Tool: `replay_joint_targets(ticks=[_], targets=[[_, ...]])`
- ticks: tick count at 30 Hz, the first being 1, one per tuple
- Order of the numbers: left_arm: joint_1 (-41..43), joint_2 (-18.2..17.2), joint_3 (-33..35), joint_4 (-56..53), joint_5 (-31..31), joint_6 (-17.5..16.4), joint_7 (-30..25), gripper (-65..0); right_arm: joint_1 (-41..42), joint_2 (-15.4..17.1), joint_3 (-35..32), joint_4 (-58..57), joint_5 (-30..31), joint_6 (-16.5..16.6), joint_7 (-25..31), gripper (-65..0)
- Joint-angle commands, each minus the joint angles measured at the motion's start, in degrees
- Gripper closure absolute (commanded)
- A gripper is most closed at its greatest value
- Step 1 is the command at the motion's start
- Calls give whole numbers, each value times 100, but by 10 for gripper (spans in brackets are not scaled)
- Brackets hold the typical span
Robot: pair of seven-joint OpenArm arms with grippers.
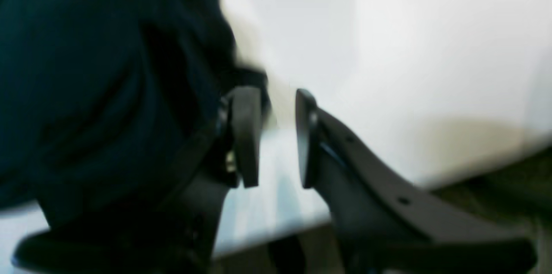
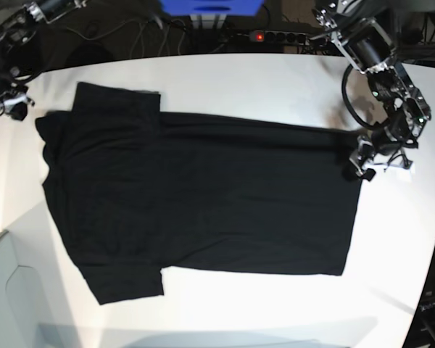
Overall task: Fold the T-shirt properly
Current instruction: 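Move the right gripper back to the shirt's shoulder edge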
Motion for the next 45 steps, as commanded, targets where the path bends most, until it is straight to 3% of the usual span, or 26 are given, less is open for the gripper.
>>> replay_joint_targets(ticks=[1, 8, 11, 24, 30, 45], targets=[[-37, -79, -15, 68, 44, 15, 18, -486, -68, 28, 12, 101, 118, 80, 22, -150], [-28, -79, -15, 59, 53, 15, 18, -486, -358, -394, -59, 83, 118, 115, -303, -151], [-28, -79, -15, 59, 53, 15, 18, -486, -358, -403, -331, 57, 91, 379, -303, -151], [51, -79, -15, 76, 53, 15, 18, -486, -296, -368, -446, -1156, 118, 532, -303, -152], [51, -79, -15, 76, 53, 15, 18, -486, -296, -377, -446, -1165, 118, 532, -642, -151], [51, -71, -15, 68, 53, 15, 18, -486, -340, -412, -630, -1121, 118, 532, -642, -150]])
